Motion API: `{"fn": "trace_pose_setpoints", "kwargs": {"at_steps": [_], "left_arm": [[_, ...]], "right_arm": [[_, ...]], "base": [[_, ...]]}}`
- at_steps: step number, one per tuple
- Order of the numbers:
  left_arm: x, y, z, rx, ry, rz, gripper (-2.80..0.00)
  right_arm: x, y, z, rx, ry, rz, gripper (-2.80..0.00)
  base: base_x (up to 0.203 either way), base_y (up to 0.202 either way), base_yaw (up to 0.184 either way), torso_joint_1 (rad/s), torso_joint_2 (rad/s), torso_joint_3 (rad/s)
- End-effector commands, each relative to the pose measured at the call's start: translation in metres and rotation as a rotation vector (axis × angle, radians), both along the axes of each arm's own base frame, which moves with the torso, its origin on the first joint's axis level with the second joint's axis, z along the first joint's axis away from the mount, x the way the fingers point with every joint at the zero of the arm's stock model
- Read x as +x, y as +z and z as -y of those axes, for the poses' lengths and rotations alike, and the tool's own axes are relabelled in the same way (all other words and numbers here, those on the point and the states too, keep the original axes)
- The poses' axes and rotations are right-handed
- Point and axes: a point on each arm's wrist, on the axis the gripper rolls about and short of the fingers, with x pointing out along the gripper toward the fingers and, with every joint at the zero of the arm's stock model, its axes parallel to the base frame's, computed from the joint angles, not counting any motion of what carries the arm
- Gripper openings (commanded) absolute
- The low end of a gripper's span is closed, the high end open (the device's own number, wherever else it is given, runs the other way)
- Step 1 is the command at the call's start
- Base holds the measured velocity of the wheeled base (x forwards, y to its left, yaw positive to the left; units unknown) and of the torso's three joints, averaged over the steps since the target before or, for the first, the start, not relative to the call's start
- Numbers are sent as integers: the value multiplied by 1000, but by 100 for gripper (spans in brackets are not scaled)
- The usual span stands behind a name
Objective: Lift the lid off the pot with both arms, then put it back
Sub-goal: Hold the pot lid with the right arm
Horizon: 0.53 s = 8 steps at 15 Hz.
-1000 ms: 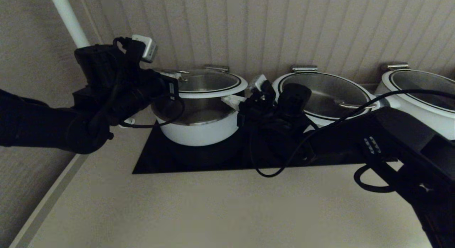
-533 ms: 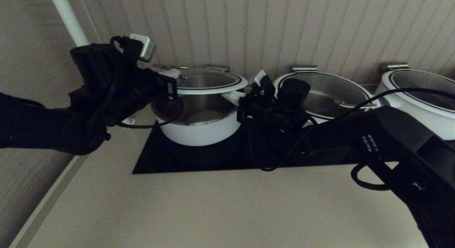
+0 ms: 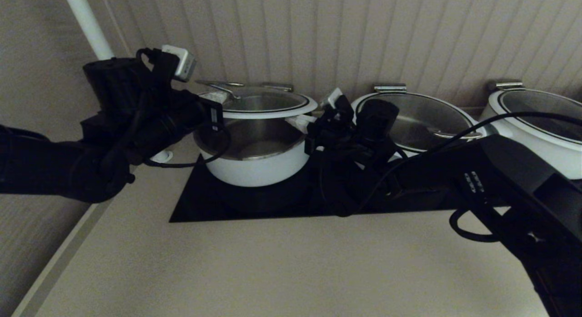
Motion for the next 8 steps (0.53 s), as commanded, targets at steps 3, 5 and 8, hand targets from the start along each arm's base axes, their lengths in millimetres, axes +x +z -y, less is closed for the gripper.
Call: {"fn": "trace_pose_setpoints", "kwargs": {"at_steps": [3, 5, 8], "left_arm": [[-4, 3, -13, 5, 31, 9, -280], [-9, 6, -14, 2, 31, 16, -280], [-15, 6, -16, 8, 32, -3, -280]], "right_arm": [[-1, 3, 0, 5, 4, 13, -280], [-1, 3, 0, 4, 3, 13, -280], [-1, 3, 0, 4, 4, 13, -280]], "base": [[0, 0, 0, 0, 0, 0], [0, 0, 0, 0, 0, 0], [0, 0, 0, 0, 0, 0]]}}
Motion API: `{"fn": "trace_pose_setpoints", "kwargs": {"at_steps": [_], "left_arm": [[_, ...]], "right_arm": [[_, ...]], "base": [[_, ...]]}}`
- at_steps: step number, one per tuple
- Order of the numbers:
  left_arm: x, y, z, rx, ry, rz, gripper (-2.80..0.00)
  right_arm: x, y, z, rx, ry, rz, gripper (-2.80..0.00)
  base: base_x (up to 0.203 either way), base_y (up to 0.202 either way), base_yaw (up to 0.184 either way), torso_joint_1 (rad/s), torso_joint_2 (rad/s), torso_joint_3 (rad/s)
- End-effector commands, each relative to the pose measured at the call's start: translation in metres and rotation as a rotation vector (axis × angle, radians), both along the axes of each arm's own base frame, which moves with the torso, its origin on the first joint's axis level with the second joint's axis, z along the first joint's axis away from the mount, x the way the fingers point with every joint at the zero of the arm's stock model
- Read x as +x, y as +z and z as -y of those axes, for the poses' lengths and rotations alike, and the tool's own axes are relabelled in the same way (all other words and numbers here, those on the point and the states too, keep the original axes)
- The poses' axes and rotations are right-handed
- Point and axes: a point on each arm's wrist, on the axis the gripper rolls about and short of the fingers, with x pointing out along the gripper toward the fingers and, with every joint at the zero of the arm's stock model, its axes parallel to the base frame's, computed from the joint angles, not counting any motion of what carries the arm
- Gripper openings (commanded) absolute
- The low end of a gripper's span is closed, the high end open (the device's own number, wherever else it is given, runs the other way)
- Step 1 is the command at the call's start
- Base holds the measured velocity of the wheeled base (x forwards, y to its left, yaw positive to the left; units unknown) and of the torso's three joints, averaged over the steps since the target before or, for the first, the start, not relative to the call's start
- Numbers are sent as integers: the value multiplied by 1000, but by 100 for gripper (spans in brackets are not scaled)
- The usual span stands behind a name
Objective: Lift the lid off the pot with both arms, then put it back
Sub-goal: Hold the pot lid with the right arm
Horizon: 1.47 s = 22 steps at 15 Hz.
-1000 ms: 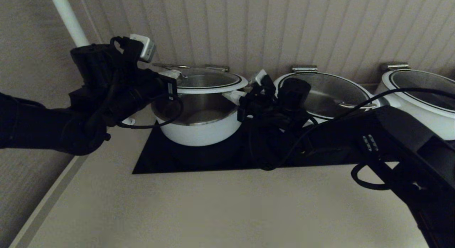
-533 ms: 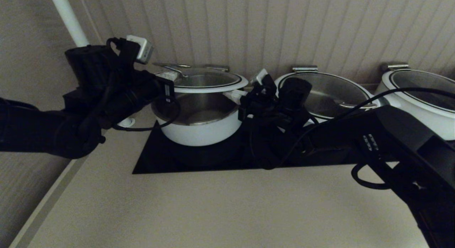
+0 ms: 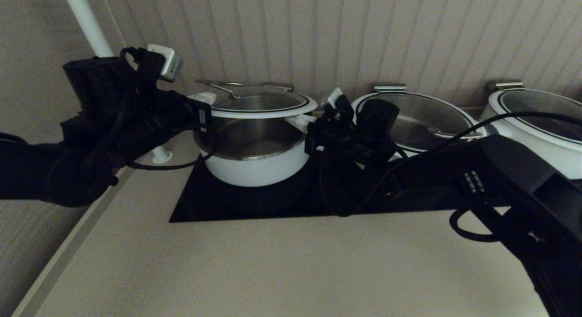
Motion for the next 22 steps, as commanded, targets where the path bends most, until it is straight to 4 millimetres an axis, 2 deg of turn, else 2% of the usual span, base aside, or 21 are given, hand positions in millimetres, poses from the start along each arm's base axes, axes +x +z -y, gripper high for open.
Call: {"fn": "trace_pose_setpoints", "kwargs": {"at_steps": [1, 8, 15, 18, 22], "left_arm": [[-7, 4, -2, -3, 0, 11, -280], [-33, 5, -9, -2, 1, 4, -280], [-51, 17, -13, -3, 3, 9, -280], [-61, 12, -16, 2, 2, -11, -280], [-77, -5, -19, 14, 1, -60, -280]], "right_arm": [[-1, 3, 0, 3, 3, 11, -280], [-1, 5, 1, 5, 2, 15, -280], [0, 9, 7, 11, -11, 24, -280], [0, 10, 8, 11, -12, 24, -280], [1, 11, 9, 12, -14, 27, -280]], "base": [[0, 0, 0, 0, 0, 0], [0, 0, 0, 0, 0, 0], [0, 0, 0, 0, 0, 0], [0, 0, 0, 0, 0, 0], [0, 0, 0, 0, 0, 0]]}}
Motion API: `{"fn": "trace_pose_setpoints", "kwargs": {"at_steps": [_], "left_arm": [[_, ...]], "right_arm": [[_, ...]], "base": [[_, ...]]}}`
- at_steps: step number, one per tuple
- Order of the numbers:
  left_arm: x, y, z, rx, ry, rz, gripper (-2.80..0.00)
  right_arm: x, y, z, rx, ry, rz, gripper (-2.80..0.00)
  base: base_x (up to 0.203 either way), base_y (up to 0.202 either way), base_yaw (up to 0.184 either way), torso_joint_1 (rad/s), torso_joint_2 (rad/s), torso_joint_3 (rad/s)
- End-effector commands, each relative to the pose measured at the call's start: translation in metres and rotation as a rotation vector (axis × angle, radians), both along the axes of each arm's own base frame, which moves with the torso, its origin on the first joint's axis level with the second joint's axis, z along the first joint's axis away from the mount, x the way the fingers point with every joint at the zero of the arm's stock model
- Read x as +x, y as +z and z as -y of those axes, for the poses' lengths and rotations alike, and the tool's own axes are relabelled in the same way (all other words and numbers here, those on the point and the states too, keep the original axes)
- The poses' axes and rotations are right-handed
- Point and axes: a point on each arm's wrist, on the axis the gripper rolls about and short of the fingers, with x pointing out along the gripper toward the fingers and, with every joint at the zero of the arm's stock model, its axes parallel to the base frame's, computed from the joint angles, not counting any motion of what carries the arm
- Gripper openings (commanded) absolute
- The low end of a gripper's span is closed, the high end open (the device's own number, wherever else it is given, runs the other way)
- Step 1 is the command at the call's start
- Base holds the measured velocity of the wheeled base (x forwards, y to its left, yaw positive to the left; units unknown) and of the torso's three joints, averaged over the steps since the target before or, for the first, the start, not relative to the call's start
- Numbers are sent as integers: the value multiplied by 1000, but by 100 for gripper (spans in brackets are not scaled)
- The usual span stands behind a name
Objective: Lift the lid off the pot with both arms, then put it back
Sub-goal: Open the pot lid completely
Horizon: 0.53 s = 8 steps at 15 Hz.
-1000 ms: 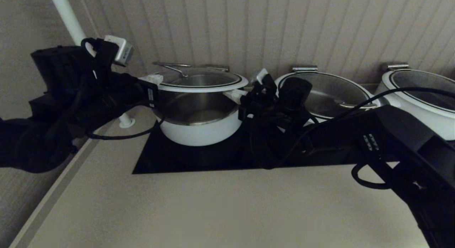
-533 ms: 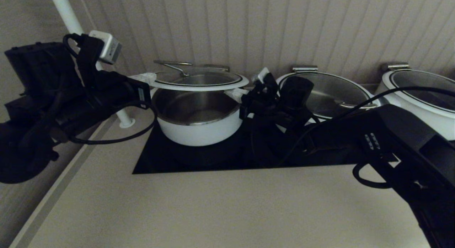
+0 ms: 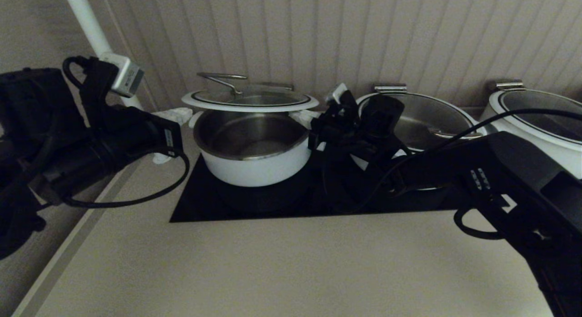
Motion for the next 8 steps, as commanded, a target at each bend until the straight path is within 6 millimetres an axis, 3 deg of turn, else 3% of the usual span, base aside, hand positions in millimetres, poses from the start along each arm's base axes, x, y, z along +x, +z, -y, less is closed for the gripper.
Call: {"fn": "trace_pose_setpoints", "kwargs": {"at_steps": [1, 8], "left_arm": [[-10, -8, -2, 7, -2, -23, -280], [-3, -29, 2, 28, -13, -96, -280]], "right_arm": [[-1, 3, 0, 3, 3, 11, -280], [-3, 9, 2, 8, 3, 22, -280]], "base": [[0, 0, 0, 0, 0, 0], [0, 0, 0, 0, 0, 0]]}}
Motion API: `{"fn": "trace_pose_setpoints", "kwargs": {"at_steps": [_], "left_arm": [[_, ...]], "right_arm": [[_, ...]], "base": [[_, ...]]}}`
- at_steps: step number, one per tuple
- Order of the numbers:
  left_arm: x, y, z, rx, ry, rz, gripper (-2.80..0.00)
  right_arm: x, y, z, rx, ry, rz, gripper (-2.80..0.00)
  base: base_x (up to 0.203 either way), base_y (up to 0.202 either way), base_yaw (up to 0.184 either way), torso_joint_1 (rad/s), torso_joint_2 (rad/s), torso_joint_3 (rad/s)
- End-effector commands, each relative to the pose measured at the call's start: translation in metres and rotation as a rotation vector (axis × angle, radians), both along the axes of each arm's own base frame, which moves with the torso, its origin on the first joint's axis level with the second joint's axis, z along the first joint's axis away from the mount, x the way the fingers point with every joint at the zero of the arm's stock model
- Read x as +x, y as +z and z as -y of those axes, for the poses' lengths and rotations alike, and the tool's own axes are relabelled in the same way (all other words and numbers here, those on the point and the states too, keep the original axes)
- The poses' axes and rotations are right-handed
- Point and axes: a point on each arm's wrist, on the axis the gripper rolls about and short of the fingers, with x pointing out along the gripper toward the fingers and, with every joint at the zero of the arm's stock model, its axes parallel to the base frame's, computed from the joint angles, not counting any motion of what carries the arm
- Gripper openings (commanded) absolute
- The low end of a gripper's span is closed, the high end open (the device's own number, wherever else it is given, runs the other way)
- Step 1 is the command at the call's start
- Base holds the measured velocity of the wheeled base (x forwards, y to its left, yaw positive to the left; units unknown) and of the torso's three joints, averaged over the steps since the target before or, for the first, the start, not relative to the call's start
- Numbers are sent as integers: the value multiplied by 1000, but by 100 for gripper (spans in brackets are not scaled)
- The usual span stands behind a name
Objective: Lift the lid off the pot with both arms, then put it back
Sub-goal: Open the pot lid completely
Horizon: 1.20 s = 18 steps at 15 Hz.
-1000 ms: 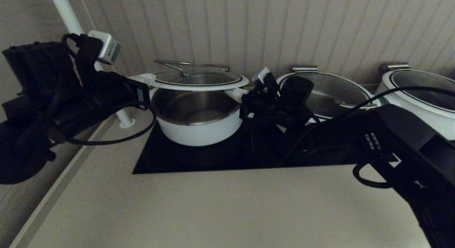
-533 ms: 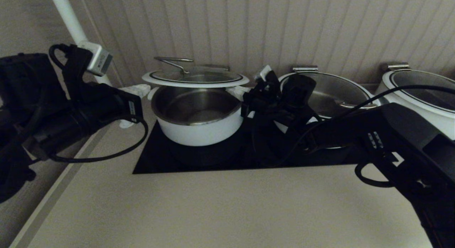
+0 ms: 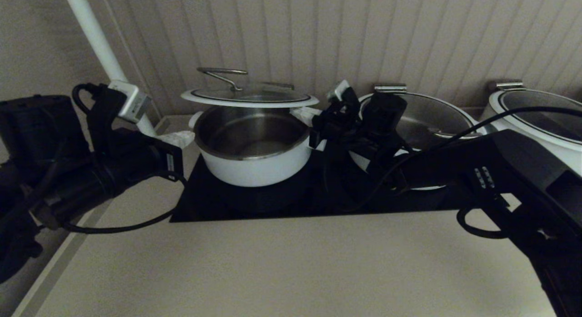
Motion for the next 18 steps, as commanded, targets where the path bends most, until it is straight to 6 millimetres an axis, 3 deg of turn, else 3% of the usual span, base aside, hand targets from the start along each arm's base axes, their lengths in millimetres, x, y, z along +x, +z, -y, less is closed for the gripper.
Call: {"fn": "trace_pose_setpoints", "kwargs": {"at_steps": [1, 10, 18], "left_arm": [[10, -6, 4, 5, -5, -20, -280], [60, 2, 23, -2, -20, 19, -280], [75, -9, 27, -11, -20, 40, -280]], "right_arm": [[-2, 5, 0, 5, 4, 16, -280], [-6, 11, -1, 10, 11, 29, -280], [-7, 10, -2, 9, 14, 29, -280]], "base": [[0, 0, 0, 0, 0, 0], [0, 0, 0, 0, 0, 0], [0, 0, 0, 0, 0, 0]]}}
